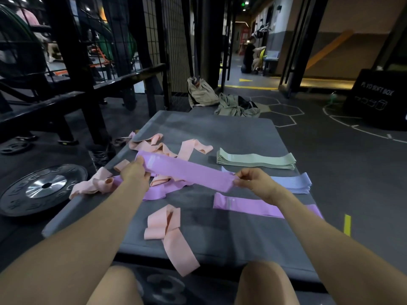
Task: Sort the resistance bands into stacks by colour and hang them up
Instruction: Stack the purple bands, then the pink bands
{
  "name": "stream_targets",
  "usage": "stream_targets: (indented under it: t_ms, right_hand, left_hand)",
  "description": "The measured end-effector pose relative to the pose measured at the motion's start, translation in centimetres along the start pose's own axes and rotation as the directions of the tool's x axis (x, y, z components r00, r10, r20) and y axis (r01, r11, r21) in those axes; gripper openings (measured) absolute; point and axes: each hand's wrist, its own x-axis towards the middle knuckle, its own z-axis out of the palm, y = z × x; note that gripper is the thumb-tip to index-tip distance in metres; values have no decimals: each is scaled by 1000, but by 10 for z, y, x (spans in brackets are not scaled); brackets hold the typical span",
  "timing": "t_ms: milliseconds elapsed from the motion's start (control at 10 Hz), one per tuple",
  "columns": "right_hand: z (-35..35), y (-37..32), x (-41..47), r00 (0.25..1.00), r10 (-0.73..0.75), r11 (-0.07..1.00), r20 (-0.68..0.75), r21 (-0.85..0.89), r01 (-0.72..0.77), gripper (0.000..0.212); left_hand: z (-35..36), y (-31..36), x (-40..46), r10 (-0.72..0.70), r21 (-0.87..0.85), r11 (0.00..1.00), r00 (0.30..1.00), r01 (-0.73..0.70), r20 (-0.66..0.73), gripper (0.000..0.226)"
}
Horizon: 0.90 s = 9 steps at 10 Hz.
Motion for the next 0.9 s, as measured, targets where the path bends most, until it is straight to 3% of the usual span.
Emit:
stream_targets:
  t_ms: [100,300,400,500,600,700,800,900]
  right_hand:
    - [3,1,0,994,-37,999,-103,-18,35,18]
    - [9,1,0,975,-27,975,-219,210,75,23]
    - [7,3,0,991,-24,959,-133,278,61,27]
    - [1,6,0,999,48,935,6,352,-47,20]
    - [0,7,1,986,151,965,69,204,-163,16]
    - [1,12,0,987,159,987,-22,-9,-160,15]
    - [-4,22,-2,984,143,988,-103,-47,-148,14]
    - [-12,30,-6,970,141,990,-198,25,-139,17]
  left_hand:
    - [-7,-5,2,-21,-48,999,1000,21,6,42]
    - [-18,-11,16,9,163,987,1000,-5,-23,41]
    - [-19,-10,17,-32,72,997,996,38,-85,33]
    - [-21,-9,23,-56,96,993,992,67,-113,33]
    - [-18,-11,25,-55,116,991,991,69,-124,28]
    - [-11,-17,17,-42,139,989,995,55,-94,31]
    - [-8,-25,13,-32,239,970,999,37,-22,31]
    - [-8,-29,19,-46,313,949,997,22,69,31]
